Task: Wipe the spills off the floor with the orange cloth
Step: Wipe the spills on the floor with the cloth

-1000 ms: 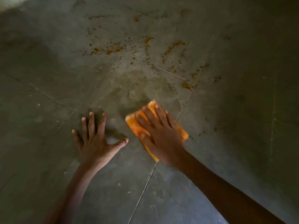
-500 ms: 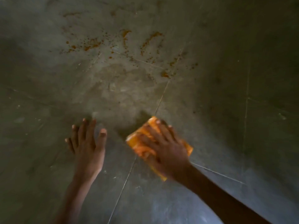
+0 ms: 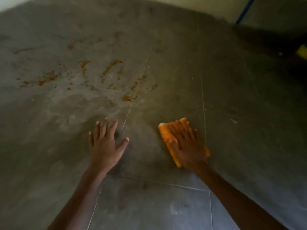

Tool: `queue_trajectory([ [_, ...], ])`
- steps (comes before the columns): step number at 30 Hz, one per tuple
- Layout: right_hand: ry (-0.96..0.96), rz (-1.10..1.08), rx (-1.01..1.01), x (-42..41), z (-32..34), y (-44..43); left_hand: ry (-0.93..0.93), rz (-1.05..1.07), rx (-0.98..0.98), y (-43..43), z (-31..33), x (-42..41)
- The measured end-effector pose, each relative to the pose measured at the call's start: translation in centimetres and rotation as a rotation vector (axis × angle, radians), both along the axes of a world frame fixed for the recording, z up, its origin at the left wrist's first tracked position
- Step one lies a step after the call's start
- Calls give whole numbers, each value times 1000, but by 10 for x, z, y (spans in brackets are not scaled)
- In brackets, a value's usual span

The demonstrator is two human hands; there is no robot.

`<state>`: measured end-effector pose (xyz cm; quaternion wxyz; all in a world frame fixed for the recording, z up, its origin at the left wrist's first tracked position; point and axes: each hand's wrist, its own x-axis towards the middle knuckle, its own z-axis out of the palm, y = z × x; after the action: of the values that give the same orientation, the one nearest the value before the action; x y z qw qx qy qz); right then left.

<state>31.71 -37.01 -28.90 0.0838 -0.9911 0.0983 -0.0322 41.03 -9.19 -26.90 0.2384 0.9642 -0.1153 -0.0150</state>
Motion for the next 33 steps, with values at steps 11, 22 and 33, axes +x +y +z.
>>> queue_trajectory([
  [11,12,207,38,36,2,43,128,-42,249,42,11,85],
  [22,13,-13,31,205,7,41,219,-16,197,38,-7,88],
  [33,40,-290,136,274,19,2,202,-27,237,38,-13,88],
])
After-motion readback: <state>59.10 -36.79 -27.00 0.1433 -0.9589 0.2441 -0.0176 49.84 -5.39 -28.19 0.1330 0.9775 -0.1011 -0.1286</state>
